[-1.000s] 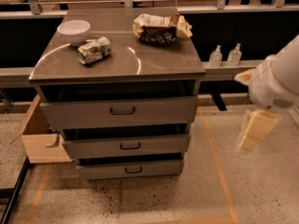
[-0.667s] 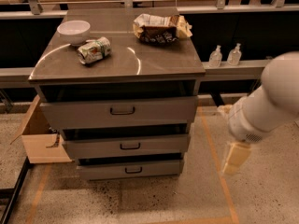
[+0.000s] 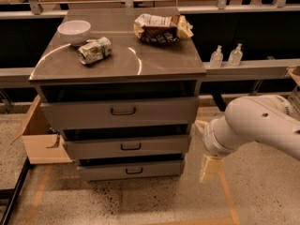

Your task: Open bottom drawer

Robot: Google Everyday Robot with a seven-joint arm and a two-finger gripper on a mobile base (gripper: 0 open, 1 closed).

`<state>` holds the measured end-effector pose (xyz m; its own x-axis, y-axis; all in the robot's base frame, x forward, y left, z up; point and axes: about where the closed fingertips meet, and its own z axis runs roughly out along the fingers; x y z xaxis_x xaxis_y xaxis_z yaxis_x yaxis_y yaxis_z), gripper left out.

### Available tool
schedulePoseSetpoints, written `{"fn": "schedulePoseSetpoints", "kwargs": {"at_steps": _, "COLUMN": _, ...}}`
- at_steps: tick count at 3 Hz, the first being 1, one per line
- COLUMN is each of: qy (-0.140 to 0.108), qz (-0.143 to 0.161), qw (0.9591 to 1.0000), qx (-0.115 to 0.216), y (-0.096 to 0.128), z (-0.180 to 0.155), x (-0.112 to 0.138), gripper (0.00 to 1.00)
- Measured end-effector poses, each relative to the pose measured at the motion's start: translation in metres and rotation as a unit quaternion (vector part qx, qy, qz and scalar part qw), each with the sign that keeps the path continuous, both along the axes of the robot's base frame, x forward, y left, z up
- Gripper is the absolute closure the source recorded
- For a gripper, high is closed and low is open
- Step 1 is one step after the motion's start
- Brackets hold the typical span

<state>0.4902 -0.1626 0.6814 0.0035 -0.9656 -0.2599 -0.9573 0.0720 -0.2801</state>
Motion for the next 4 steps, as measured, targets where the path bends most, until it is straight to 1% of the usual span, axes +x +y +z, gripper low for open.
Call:
{"fn": "schedulePoseSetpoints", "kwargs": {"at_steps": 1, "qy": 0.002, "qz": 0.000, "qw": 1.0000, "qx": -0.001, "y": 0.000, "z": 0.000, "x": -0.001, "gripper": 0.00}}
{"fn": "schedulePoseSetpoints", "kwargs": {"at_steps": 2, "qy": 0.002, "qz": -0.032, "qw": 0.9995, "qx": -0.003, "y": -0.007, "z": -0.028, "x": 0.001, "gripper": 0.00}}
{"fn": "schedulePoseSetpoints", "kwargs": {"at_steps": 3, "qy": 0.016, "qz": -0.060, "qw": 0.9980, "qx": -0.013, "y": -0.015, "z": -0.115, "x": -0.010, "gripper": 0.00}}
{"fn": "schedulePoseSetpoints", "kwargs": {"at_steps": 4, "qy": 0.027, "qz": -0.081, "qw": 0.9963, "qx": -0.002, "y": -0.021, "z": -0.200, "x": -0.021, "gripper": 0.00}}
